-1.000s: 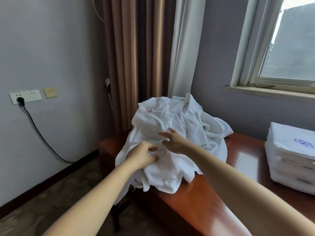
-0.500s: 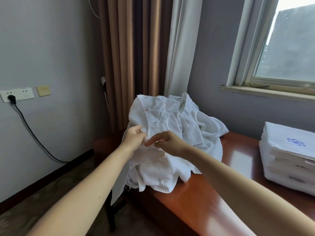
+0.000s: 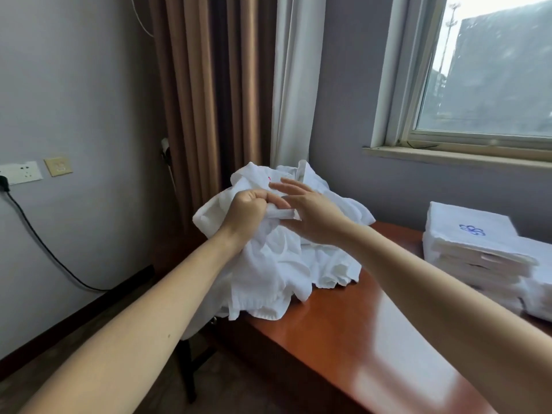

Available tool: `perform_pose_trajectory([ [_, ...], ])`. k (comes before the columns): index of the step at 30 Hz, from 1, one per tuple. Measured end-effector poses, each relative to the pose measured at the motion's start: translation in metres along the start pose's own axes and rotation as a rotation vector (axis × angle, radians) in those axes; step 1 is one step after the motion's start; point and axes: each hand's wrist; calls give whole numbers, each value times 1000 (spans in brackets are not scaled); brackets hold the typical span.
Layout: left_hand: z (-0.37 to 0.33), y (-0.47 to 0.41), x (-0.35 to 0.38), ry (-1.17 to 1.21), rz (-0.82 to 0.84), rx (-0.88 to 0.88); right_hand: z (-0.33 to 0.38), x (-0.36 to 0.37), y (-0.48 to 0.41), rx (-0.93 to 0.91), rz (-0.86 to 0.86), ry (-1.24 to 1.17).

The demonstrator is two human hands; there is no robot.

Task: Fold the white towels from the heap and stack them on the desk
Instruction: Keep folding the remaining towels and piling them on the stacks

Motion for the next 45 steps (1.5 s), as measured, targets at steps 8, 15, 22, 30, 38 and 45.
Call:
perform_pose_trajectory([
  [8, -21, 11, 32, 41, -154, 109, -4, -39, 64, 276, 23, -242],
  [15, -67, 30, 104, 83, -40, 204, 16, -106, 138, 422, -389, -471],
  [22, -115, 64, 198, 75, 139, 308, 30, -178, 230, 570, -696, -537],
  [30, -145, 75, 270, -87, 183, 406, 43, -244, 320, 796, -549, -437],
  [38, -169, 45, 281, -231, 6, 468, 13, -253, 381, 1149, -307, -94],
  [45, -193, 21, 259, -307, -160, 670, -10, -296, 340, 931, -815, 144],
])
Point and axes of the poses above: each hand's wrist, its own y-axis away from the middle knuckle, its own x-axis out of the palm, z = x × y, and after that the axes turned 14 degrees about -x, right-handed
